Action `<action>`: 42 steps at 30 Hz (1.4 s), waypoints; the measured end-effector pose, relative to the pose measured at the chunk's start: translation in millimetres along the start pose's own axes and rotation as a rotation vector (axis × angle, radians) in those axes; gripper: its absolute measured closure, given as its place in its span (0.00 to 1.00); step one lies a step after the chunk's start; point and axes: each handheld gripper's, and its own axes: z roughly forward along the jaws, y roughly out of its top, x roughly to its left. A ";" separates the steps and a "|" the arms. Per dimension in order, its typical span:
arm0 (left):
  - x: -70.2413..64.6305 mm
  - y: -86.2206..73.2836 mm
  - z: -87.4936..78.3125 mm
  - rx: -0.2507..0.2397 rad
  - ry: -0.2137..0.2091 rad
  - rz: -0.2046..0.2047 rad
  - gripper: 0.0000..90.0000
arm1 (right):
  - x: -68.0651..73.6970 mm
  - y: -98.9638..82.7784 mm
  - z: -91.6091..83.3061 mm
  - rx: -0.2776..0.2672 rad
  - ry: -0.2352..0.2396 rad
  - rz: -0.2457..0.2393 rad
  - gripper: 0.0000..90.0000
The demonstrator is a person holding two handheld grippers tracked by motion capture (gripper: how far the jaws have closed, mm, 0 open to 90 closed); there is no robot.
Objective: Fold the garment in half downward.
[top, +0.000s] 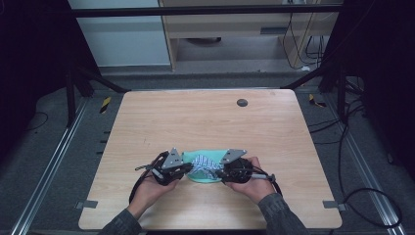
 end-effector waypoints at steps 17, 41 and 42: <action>-13.5 -12.0 -0.2 0.030 -0.018 0.036 0.96 | 12.6 -7.9 0.8 0.018 0.039 -0.050 0.94; -25.6 -26.5 1.7 0.117 -0.045 0.071 0.97 | 28.3 -15.5 3.9 0.091 0.071 -0.127 0.96; -25.6 -26.5 1.7 0.117 -0.045 0.071 0.97 | 28.3 -15.5 3.9 0.091 0.071 -0.127 0.96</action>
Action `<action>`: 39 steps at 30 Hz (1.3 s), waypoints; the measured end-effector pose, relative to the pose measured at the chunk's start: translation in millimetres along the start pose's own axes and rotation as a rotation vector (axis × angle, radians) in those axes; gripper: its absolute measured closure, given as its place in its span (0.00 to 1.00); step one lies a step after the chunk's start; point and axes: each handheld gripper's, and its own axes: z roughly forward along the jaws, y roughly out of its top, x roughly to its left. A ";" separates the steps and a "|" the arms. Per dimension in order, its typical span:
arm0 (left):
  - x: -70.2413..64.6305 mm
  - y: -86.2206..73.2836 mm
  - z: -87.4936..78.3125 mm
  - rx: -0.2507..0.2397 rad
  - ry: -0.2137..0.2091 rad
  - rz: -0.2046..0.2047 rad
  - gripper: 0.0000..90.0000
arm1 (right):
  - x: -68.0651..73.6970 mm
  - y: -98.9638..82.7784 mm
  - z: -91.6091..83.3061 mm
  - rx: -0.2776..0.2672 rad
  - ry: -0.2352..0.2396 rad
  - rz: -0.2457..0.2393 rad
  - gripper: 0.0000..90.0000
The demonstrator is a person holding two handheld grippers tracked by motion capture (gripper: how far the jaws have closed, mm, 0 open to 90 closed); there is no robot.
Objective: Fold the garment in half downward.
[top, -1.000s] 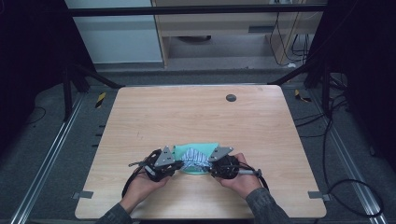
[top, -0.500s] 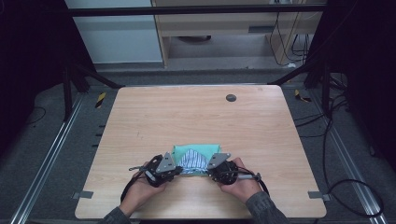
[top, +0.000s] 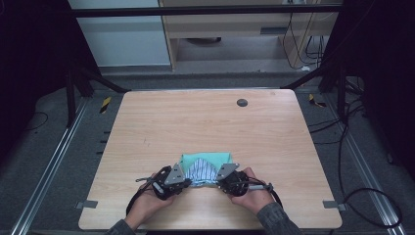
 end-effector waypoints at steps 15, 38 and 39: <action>-13.7 -12.3 -17.5 -0.058 0.011 -0.068 0.73 | 3.7 -5.1 -12.2 -0.038 -0.021 0.013 0.73; 16.0 -32.2 -30.8 -0.076 0.142 -0.261 0.08 | -30.4 -54.2 -35.8 -0.082 -0.150 0.305 0.07; 16.0 -32.2 -30.8 -0.076 0.142 -0.261 0.08 | -30.4 -54.2 -35.8 -0.082 -0.150 0.305 0.07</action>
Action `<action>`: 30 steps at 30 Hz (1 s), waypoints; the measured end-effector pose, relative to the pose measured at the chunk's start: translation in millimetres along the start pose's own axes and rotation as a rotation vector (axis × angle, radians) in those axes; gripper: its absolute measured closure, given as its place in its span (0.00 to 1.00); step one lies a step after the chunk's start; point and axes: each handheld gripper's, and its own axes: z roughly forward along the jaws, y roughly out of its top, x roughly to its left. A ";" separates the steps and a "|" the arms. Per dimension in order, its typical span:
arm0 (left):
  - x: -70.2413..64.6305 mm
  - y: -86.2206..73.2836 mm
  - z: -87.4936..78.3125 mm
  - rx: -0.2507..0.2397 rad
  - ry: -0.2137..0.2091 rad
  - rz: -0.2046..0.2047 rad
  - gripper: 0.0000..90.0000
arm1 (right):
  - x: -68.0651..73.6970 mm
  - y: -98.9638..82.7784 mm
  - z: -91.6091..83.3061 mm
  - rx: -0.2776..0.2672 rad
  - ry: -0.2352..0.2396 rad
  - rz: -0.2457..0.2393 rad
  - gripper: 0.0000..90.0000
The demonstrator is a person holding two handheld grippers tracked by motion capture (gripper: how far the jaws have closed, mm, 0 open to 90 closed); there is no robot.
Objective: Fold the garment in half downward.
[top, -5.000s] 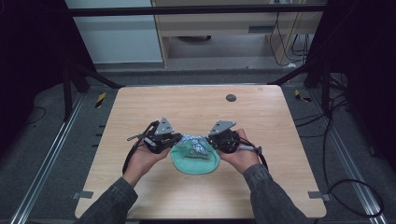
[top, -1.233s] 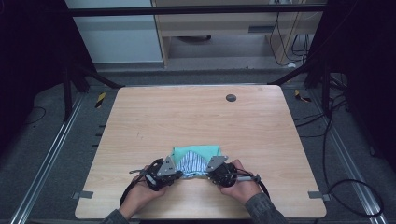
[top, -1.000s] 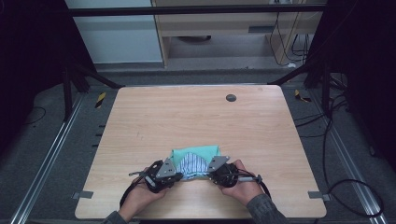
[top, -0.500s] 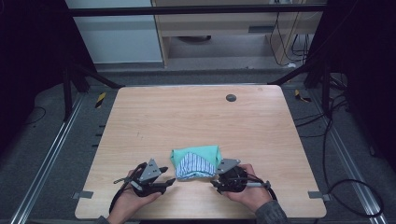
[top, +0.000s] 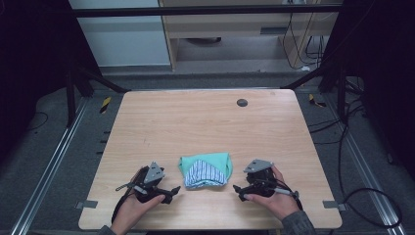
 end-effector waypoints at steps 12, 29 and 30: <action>40.9 14.9 11.9 0.056 0.022 0.031 0.06 | -65.6 6.9 17.1 0.043 -0.063 0.128 0.14; 101.6 14.0 28.7 0.081 0.158 -0.083 0.06 | -111.5 22.2 48.6 0.015 -0.126 0.245 0.12; 103.5 13.2 29.5 0.081 0.162 -0.088 0.06 | -113.3 23.3 49.2 0.010 -0.122 0.258 0.12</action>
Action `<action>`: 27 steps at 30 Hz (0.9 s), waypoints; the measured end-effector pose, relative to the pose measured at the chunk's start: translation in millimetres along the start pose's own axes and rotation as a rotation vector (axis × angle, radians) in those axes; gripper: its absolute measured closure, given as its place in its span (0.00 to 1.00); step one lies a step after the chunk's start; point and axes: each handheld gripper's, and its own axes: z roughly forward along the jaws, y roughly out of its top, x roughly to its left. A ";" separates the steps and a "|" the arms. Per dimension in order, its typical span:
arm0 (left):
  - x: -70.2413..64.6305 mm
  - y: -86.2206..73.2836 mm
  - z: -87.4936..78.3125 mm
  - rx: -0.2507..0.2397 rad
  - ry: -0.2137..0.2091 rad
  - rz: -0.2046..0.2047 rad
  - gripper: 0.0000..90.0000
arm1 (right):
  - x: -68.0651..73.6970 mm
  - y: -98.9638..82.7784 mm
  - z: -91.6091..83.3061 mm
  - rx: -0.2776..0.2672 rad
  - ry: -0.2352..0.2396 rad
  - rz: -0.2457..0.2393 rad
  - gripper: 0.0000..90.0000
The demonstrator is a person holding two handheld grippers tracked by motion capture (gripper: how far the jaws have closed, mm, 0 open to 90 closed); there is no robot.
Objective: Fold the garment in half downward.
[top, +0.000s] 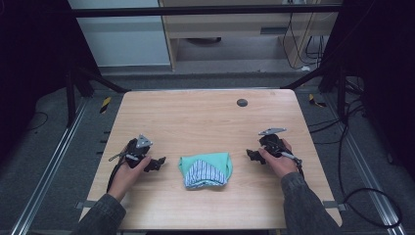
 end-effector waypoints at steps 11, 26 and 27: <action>28.0 1.6 5.7 -0.008 0.104 -0.037 0.04 | -15.6 2.1 8.8 -0.078 -0.065 0.068 0.12; 42.6 -6.5 20.2 -0.014 0.092 -0.115 0.04 | -28.3 -1.5 20.4 -0.089 -0.132 0.143 0.10; 42.8 -6.5 20.1 -0.014 0.097 -0.113 0.04 | -27.7 -1.6 21.0 -0.089 -0.134 0.139 0.10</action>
